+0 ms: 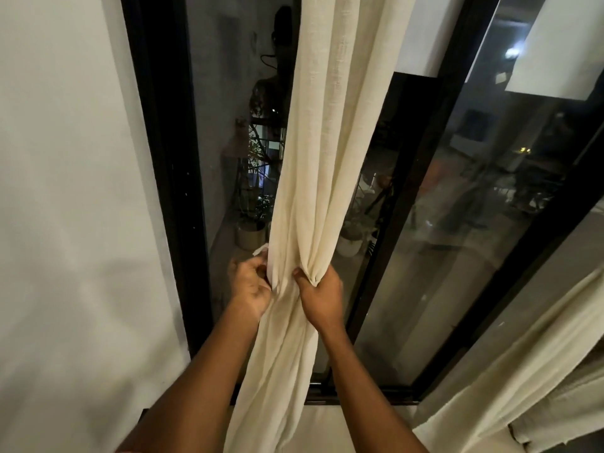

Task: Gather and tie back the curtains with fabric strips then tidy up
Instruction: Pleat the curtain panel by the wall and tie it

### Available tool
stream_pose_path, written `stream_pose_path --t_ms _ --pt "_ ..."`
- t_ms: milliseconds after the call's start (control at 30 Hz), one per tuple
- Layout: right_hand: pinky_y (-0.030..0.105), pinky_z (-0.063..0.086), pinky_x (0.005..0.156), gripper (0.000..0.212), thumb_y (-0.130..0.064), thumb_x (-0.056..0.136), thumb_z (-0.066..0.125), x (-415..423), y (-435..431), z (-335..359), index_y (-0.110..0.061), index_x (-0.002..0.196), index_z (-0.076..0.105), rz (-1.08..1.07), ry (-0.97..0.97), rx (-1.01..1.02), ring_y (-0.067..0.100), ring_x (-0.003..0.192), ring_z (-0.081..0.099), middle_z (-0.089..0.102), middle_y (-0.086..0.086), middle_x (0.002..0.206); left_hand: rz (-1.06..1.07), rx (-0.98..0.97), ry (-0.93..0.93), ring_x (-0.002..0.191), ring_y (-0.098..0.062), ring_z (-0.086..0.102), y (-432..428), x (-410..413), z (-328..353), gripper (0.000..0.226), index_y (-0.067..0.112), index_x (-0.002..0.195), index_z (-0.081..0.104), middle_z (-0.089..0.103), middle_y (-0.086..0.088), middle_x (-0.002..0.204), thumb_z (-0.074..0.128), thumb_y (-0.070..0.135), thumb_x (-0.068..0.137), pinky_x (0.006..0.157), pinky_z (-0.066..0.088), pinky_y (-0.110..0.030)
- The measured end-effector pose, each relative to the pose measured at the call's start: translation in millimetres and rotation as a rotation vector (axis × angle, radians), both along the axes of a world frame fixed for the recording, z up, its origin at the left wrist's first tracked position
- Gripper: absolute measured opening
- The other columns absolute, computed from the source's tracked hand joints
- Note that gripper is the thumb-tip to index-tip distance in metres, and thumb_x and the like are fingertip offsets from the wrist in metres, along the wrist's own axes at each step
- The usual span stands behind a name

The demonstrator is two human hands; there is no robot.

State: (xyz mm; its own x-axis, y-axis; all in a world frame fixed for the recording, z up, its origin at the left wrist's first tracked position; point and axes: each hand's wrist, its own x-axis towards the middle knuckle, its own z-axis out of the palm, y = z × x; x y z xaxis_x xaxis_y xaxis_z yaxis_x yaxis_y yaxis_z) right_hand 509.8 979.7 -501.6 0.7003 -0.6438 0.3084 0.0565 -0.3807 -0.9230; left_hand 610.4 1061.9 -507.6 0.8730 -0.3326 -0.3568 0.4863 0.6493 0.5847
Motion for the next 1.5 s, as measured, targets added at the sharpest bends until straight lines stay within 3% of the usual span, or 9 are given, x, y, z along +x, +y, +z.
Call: stream_pose_path --t_ms 67,400,667,800,900,1033,1200,1367,1500 --pt "0.029 0.049 0.094 0.047 -0.017 0.085 0.065 0 1 1 -0.015 0.130 0.054 -0.038 0.019 -0.024 0.017 0.112 0.060 0.064 -0.002 0.120 0.006 -0.048 -0.027 0.097 -0.030 0.068 11 1 3 0.095 0.011 0.146 0.031 0.068 -0.019 0.107 0.077 -0.001 0.064 0.077 0.058 -0.042" --pt "0.039 0.057 0.077 0.042 -0.030 0.080 0.070 10 14 0 -0.019 0.111 0.043 -0.348 0.109 -0.175 0.020 0.094 0.061 0.055 0.000 0.105 0.104 0.102 -0.225 0.103 -0.017 0.065 49 -32 6 0.085 0.028 0.149 0.020 0.070 -0.002 0.099 0.057 -0.013 0.085 0.094 0.051 -0.039" --pt "0.011 0.050 0.077 0.058 -0.008 0.079 0.074 -2 28 -4 -0.026 0.116 0.035 0.126 -0.088 -0.025 -0.007 0.097 0.058 0.054 -0.018 0.108 0.086 0.589 -0.605 0.087 0.003 0.060 37 -60 9 0.109 0.040 0.150 -0.006 0.051 0.016 0.115 0.069 -0.002 0.082 0.083 0.052 -0.026" --pt "0.019 0.052 0.082 0.033 -0.002 0.086 0.064 -9 26 -15 -0.015 0.109 0.043 0.185 -0.190 -0.052 0.003 0.097 0.061 0.057 -0.007 0.102 0.061 0.606 -0.809 0.095 0.008 0.061 37 -66 13 0.109 0.043 0.148 -0.011 0.033 0.029 0.141 0.064 -0.006 0.085 0.071 0.051 -0.011" --pt "0.023 0.050 0.077 0.004 -0.009 0.092 0.058 -11 24 -17 -0.011 0.095 0.058 0.147 -0.198 -0.259 0.009 0.091 0.061 0.062 0.000 0.096 0.089 0.699 -0.957 0.094 0.022 0.055 34 -79 11 0.095 0.030 0.150 -0.006 0.033 0.060 0.110 0.056 -0.008 0.089 0.075 0.045 -0.003" --pt "0.030 0.047 0.094 0.035 -0.045 0.097 0.045 -13 27 -11 -0.025 0.099 0.073 0.111 0.018 -0.273 0.008 0.115 0.055 0.055 -0.001 0.133 0.238 0.929 -1.188 0.094 0.005 0.062 36 -87 -3 0.068 0.035 0.145 0.020 0.060 0.005 0.115 0.055 0.005 0.095 0.081 0.050 -0.011" --pt "0.048 0.057 0.076 0.057 -0.072 0.086 0.041 -10 23 7 -0.022 0.076 0.066 0.228 0.097 -0.001 0.015 0.080 0.066 0.067 0.000 0.082 0.229 1.041 -1.399 0.086 -0.028 0.071 39 -91 -14 0.079 0.048 0.141 0.011 0.068 -0.011 0.112 0.053 0.001 0.093 0.071 0.059 -0.045" --pt "0.037 0.059 0.071 0.035 -0.037 0.079 0.062 -7 11 17 -0.003 0.082 0.071 0.342 0.162 0.213 0.024 0.089 0.068 0.072 0.011 0.088 0.242 0.861 -1.302 0.111 0.003 0.054 41 -96 -18 0.082 0.040 0.139 0.021 0.046 0.023 0.126 0.053 -0.012 0.084 0.091 0.045 -0.009" --pt "0.031 0.051 0.055 0.019 -0.003 0.083 0.050 -7 5 25 0.003 0.070 0.063 0.362 0.164 0.287 0.013 0.059 0.061 0.061 0.007 0.063 0.135 0.981 -1.534 0.115 -0.007 0.054 45 -96 -22 0.072 0.028 0.140 0.026 0.057 -0.007 0.129 0.048 -0.008 0.082 0.101 0.037 -0.010"
